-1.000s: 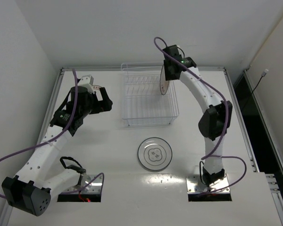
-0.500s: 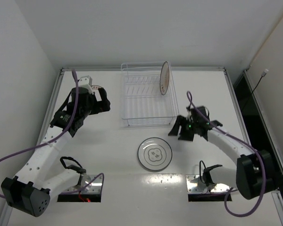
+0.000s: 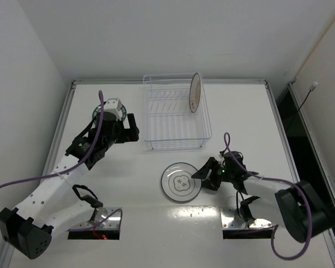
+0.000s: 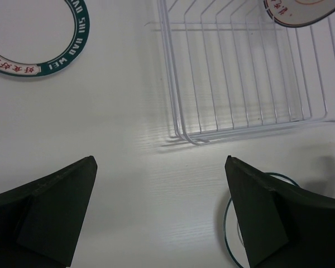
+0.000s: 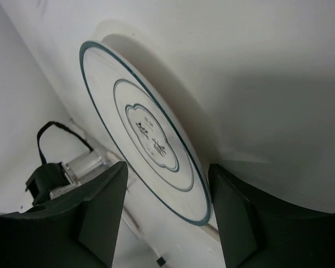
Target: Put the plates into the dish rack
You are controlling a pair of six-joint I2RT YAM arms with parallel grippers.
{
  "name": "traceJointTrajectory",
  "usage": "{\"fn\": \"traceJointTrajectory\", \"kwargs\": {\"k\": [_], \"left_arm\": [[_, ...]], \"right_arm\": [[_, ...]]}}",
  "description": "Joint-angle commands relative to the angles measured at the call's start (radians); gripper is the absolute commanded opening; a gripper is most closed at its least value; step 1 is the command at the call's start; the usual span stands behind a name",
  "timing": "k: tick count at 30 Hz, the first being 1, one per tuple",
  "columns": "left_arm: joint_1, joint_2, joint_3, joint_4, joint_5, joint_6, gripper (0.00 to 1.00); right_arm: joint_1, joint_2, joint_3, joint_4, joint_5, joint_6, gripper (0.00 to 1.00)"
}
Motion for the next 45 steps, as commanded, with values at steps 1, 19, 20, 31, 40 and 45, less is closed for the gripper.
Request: {"fn": "traceJointTrajectory", "kwargs": {"k": [1, 19, 20, 31, 40, 45], "left_arm": [[-0.043, -0.044, 0.014, 0.015, -0.06, 0.041, 0.99], [-0.115, -0.153, -0.006, 0.048, -0.254, 0.126, 0.99], [-0.115, -0.153, -0.006, 0.058, -0.254, 0.126, 0.99], [-0.204, -0.135, -0.005, 0.108, -0.301, 0.187, 0.99], [-0.204, -0.115, 0.04, 0.014, -0.283, 0.141, 0.99], [-0.204, -0.092, 0.061, -0.042, -0.283, 0.132, 0.99]], "right_arm": [[0.049, 0.172, -0.05, 0.119, 0.073, 0.041, 0.58], [0.288, -0.044, 0.896, -1.179, 0.5, -0.225, 0.0], [0.289, -0.044, 0.974, -1.23, 0.543, -0.225, 0.0], [0.269, 0.673, 2.144, -1.384, 1.295, -0.545, 0.0], [0.21, 0.904, 2.199, -1.048, 1.398, -0.716, 0.0], [0.21, 1.053, 2.291, -0.93, 1.461, -0.83, 0.0]]}}
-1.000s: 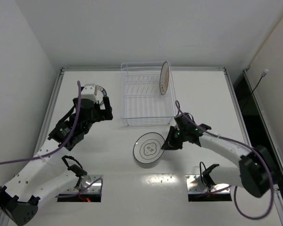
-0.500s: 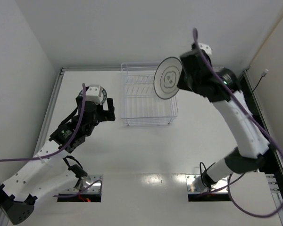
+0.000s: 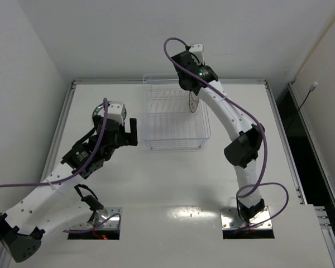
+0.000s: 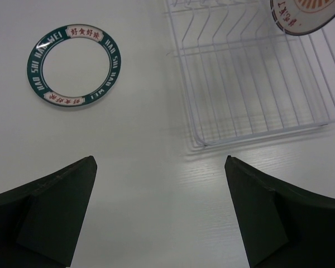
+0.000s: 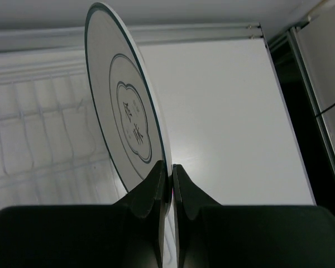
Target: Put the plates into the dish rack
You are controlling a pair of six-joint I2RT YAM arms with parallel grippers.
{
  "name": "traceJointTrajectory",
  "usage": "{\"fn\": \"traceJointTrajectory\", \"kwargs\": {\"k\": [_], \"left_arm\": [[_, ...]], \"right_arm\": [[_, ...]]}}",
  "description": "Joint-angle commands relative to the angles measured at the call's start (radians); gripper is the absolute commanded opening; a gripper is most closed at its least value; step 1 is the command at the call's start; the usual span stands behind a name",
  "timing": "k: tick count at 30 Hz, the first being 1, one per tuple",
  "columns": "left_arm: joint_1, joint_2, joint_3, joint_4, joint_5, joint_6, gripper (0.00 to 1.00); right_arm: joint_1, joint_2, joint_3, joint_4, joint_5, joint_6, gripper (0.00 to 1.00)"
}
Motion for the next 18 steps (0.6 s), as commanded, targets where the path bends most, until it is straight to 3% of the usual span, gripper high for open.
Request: {"fn": "traceJointTrajectory", "kwargs": {"k": [1, 6, 18], "left_arm": [[-0.009, 0.024, 0.061, -0.044, -0.007, -0.014, 0.99], [-0.009, 0.062, 0.09, -0.053, 0.002, -0.014, 0.99], [-0.009, 0.154, 0.128, -0.102, 0.002, -0.014, 0.99]], "right_arm": [[0.0, 0.043, 0.083, 0.238, 0.113, -0.151, 0.0], [0.0, 0.146, 0.105, 0.358, 0.103, -0.216, 0.0], [-0.031, 0.299, 0.079, 0.378, 0.06, -0.207, 0.0]]}}
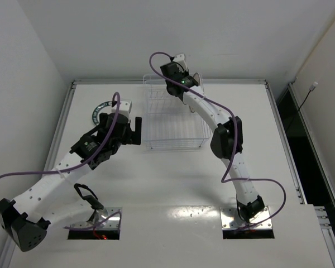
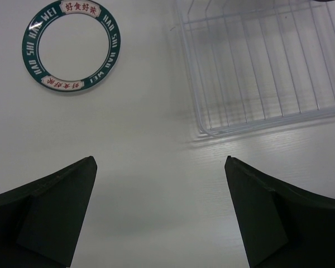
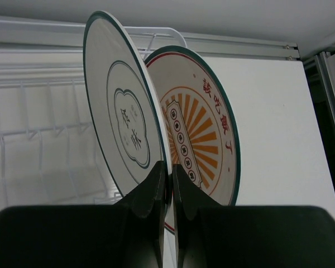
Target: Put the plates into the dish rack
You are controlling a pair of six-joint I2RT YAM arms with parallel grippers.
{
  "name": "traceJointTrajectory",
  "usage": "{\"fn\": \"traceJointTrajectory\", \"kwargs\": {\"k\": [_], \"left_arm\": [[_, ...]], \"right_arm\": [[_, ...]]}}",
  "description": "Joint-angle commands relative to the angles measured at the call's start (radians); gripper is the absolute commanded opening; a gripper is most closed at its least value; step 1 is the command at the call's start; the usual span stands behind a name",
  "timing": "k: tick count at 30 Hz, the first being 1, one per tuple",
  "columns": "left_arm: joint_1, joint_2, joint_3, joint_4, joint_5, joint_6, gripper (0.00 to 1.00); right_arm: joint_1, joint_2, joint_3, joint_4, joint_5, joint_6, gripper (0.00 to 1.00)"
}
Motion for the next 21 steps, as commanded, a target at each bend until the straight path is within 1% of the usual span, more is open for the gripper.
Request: {"fn": "traceJointTrajectory", "kwargs": {"k": [1, 5, 7, 9, 11, 12, 15, 17, 21], "left_arm": [[-0.009, 0.028, 0.048, -0.004, -0.002, -0.001, 0.99], [-0.009, 0.064, 0.07, -0.004, 0.007, -0.001, 0.99], [-0.009, 0.074, 0.08, -0.004, 0.007, -0.001, 0.99], [-0.009, 0.083, 0.091, -0.004, 0.007, -0.001, 0.99], [-0.009, 0.083, 0.1, 0.005, 0.007, 0.008, 0.99], [-0.009, 0.083, 0.1, 0.005, 0.007, 0.009, 0.99], [-0.009, 0.092, 0.111, 0.015, 0.007, 0.009, 0.99], [-0.009, 0.101, 0.12, 0.024, -0.002, 0.019, 0.99], [-0.009, 0.111, 0.131, 0.024, -0.002, 0.029, 0.99]], "right_arm": [[-0.024, 0.002, 0.004, 0.043, 0.033, -0.016, 0.0], [-0.024, -0.007, 0.004, 0.033, 0.024, -0.007, 0.0], [-0.024, -0.033, -0.006, 0.071, 0.035, -0.03, 0.0], [-0.024, -0.081, -0.006, 0.119, 0.064, -0.105, 0.0], [-0.024, -0.108, -0.006, 0.211, 0.076, -0.183, 0.0], [-0.024, -0.119, -0.006, 0.243, 0.101, -0.264, 0.0], [-0.011, -0.129, -0.006, 0.328, 0.136, -0.384, 0.0], [-0.011, -0.138, -0.006, 0.319, 0.136, -0.385, 0.0], [-0.011, -0.127, -0.015, 0.267, 0.136, -0.322, 0.0]]}}
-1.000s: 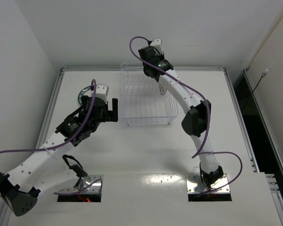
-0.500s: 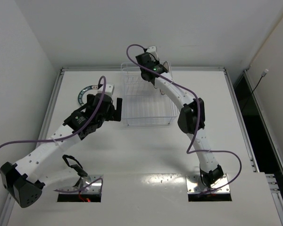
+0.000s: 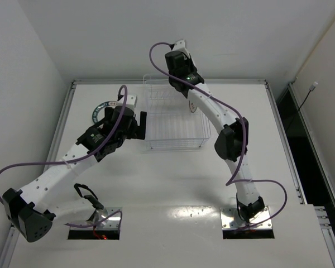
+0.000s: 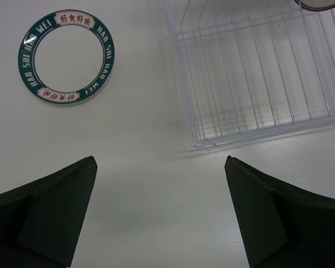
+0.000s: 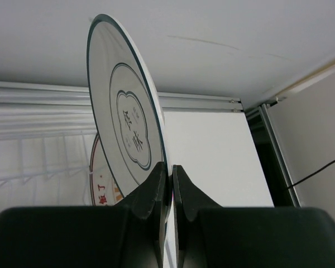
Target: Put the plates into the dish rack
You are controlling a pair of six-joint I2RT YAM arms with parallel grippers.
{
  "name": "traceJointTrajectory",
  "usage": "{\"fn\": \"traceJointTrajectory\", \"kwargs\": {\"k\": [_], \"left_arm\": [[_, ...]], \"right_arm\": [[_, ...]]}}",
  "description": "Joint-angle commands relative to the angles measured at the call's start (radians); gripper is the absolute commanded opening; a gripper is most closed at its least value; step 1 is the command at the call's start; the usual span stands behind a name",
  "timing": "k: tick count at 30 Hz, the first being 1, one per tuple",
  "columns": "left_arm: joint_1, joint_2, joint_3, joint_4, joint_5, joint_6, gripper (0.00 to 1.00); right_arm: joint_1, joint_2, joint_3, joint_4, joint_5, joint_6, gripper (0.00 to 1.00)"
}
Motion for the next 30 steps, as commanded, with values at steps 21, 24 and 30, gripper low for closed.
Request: {"fn": "traceJointTrajectory", "kwargs": {"k": [21, 24, 30], "left_arm": [[-0.009, 0.02, 0.053, 0.026, -0.018, 0.039, 0.99], [-0.009, 0.02, 0.053, 0.038, -0.047, 0.065, 0.99], [0.036, 0.009, 0.042, 0.07, -0.191, 0.001, 0.99]], "right_arm": [[-0.049, 0.057, -0.077, -0.311, -0.342, 0.391, 0.17], [-0.069, 0.012, -0.077, -0.324, -0.388, 0.409, 0.3], [-0.046, -0.224, -0.071, -0.422, -0.423, 0.458, 0.66]]}}
